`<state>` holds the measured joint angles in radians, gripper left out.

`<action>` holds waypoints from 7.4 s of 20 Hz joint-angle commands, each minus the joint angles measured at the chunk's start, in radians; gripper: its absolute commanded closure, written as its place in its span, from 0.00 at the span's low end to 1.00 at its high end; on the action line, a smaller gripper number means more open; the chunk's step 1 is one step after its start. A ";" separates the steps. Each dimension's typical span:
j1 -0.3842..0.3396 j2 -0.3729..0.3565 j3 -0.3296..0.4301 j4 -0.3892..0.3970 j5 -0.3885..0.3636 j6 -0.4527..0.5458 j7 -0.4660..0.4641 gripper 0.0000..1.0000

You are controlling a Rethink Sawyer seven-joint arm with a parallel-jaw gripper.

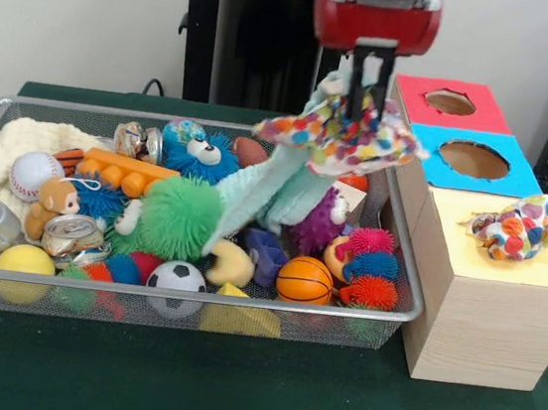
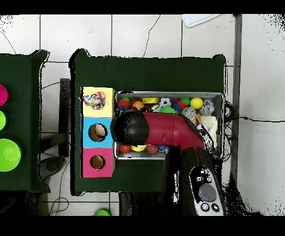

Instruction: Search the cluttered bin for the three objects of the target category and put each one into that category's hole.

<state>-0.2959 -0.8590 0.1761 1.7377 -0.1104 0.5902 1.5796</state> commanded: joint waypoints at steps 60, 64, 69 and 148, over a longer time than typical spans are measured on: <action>-0.253 0.075 0.288 0.179 -0.100 -0.369 0.112 1.00; -0.168 0.109 0.165 0.120 -0.130 -0.218 0.078 1.00; -0.073 0.132 0.044 0.039 -0.213 -0.046 0.007 1.00; -0.271 0.226 0.285 0.216 -0.090 -0.362 0.163 0.00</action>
<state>-0.5555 -0.6226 0.3499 1.8712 -0.2709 0.1499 1.5798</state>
